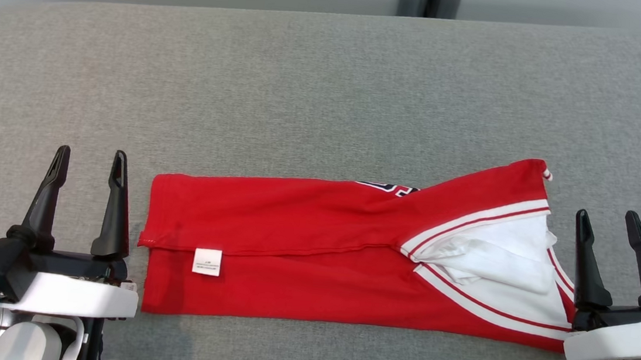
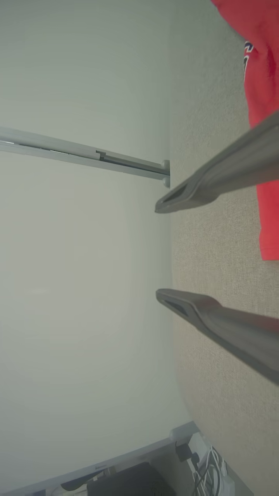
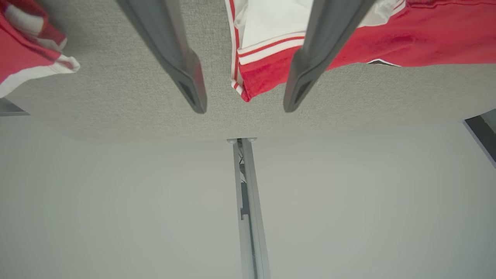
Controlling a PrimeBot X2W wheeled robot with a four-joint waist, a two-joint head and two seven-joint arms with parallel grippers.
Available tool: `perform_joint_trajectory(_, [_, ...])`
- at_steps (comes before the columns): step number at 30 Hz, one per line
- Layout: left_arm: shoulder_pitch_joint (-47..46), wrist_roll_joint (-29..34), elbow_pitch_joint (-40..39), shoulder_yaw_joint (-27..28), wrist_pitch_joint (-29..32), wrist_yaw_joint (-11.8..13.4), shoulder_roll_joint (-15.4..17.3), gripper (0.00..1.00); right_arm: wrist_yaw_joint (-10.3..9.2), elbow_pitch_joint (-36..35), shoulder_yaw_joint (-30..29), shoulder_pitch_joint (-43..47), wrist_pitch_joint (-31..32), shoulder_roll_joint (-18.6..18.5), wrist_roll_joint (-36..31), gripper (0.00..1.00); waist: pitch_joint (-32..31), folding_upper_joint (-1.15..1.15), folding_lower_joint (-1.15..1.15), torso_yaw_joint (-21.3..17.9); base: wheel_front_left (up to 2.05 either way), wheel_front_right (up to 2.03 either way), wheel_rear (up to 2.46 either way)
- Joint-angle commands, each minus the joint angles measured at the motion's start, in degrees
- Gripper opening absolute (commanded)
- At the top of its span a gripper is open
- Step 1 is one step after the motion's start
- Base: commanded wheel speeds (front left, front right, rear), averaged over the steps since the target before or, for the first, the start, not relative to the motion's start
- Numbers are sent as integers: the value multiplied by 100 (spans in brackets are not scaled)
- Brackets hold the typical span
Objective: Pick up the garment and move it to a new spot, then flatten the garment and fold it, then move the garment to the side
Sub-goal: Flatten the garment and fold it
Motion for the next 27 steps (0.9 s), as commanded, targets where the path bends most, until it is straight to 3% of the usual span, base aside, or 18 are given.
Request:
perform_joint_trajectory(1, [15,91,43,46,-3,-81,-41,100,-3,94,-51,1,-4,-90,42,100,-18,0,0,84,0,0,0])
perform_joint_trajectory(11, [-111,296,200,88,-3,-303,-316,100,-3,1023,-114,-163,176,-349,164,100,42,0,0,331,0,0,0])
perform_joint_trajectory(23, [-217,470,402,125,-3,-555,-591,100,-3,2729,686,-696,394,-384,636,100,151,0,0,438,0,0,0])
perform_joint_trajectory(25, [-228,505,420,150,-3,-598,-614,100,-4,2891,805,-739,410,-393,771,46,166,0,0,423,0,0,0])
perform_joint_trajectory(26, [-240,516,426,162,-3,-604,-623,100,-3,2955,890,-760,424,-393,843,0,178,0,0,412,0,0,0])
perform_joint_trajectory(27, [-251,517,431,179,-3,-630,-636,100,-3,3013,973,-767,466,-405,908,0,187,0,0,401,0,0,0])
